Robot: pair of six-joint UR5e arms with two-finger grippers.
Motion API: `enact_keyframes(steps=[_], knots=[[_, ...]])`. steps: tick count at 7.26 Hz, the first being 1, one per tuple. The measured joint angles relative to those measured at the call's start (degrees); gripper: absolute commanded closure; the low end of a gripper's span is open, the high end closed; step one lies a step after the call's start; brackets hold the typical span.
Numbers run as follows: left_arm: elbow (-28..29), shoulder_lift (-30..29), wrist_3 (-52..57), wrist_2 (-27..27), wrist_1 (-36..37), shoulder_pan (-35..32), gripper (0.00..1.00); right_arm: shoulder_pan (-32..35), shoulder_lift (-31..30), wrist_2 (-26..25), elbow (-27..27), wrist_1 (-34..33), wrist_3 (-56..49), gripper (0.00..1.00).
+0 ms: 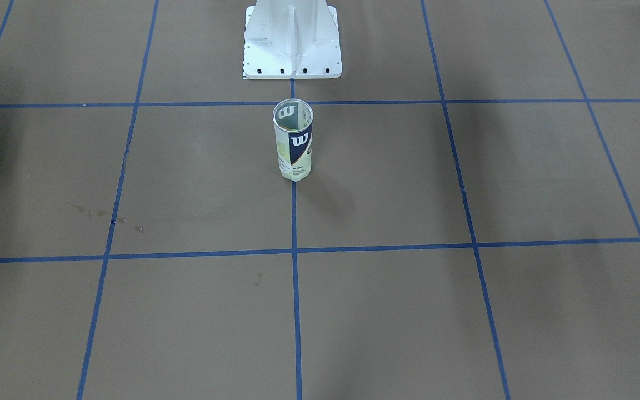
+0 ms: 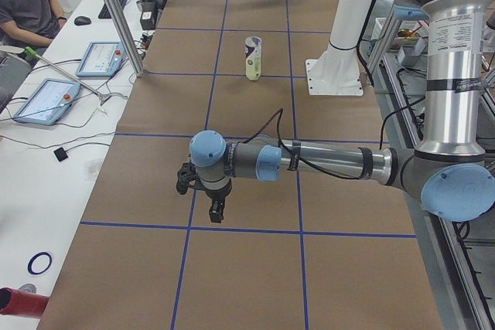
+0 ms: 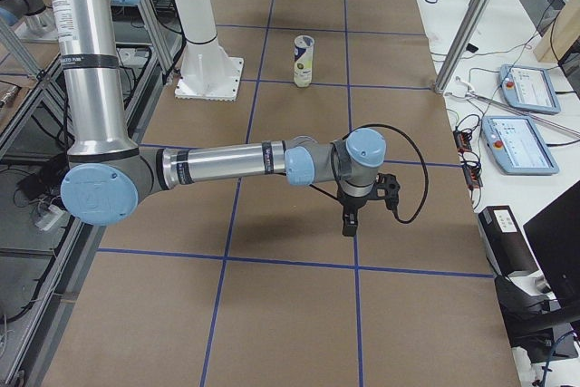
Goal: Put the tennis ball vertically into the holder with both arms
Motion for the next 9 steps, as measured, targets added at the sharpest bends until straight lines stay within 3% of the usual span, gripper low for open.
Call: enact_keyframes(steps=[7, 9], knots=[[-0.5, 0.1, 0.0, 0.2, -0.1, -0.1, 0.00, 0.0, 0.0, 0.3, 0.1, 0.0, 0.0, 0.01], [-0.9, 0.2, 0.0, 3.9, -0.7, -0.2, 0.00, 0.0, 0.1, 0.3, 0.1, 0.0, 0.0, 0.01]])
